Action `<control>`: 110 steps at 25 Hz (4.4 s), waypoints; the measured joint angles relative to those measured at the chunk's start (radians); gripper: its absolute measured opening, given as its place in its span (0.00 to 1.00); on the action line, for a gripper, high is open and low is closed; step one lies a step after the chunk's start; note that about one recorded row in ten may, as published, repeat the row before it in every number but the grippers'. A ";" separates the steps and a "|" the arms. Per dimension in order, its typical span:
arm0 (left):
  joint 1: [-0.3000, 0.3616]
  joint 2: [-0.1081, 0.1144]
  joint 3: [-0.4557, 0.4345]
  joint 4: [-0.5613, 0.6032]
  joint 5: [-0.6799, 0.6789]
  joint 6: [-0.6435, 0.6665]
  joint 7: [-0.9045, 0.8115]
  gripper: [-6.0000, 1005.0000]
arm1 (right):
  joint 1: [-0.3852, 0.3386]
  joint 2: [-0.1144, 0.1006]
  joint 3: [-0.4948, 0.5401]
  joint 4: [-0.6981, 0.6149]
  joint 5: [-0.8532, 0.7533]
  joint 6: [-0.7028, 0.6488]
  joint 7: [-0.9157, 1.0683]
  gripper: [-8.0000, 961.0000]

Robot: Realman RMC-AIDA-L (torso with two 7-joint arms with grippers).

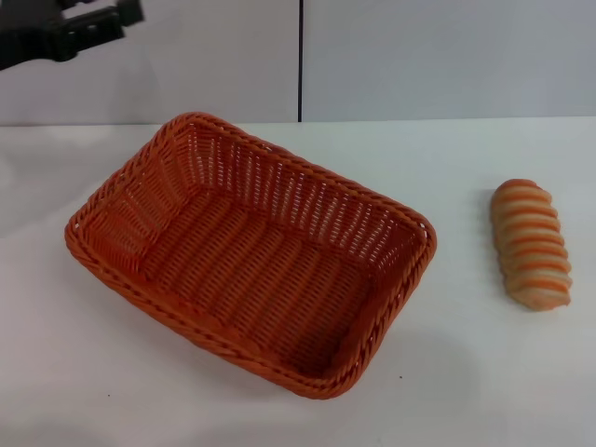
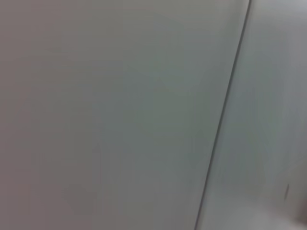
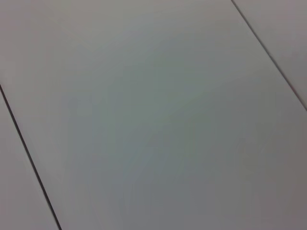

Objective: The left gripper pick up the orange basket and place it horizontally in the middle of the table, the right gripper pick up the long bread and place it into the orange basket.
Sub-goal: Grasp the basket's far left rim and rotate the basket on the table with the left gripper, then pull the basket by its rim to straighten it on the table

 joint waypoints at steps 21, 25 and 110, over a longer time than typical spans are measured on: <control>-0.270 -0.115 -0.111 0.182 0.921 -0.005 -0.396 0.81 | -0.018 0.007 -0.001 0.010 -0.006 0.004 -0.006 0.73; -0.275 -0.121 -0.107 0.180 0.956 -0.006 -0.403 0.81 | -0.016 0.007 -0.001 0.013 -0.005 0.007 -0.006 0.73; -0.193 -0.159 -0.380 0.142 0.896 0.196 -0.819 0.20 | 0.060 -0.011 0.042 0.034 0.006 0.147 -0.012 0.75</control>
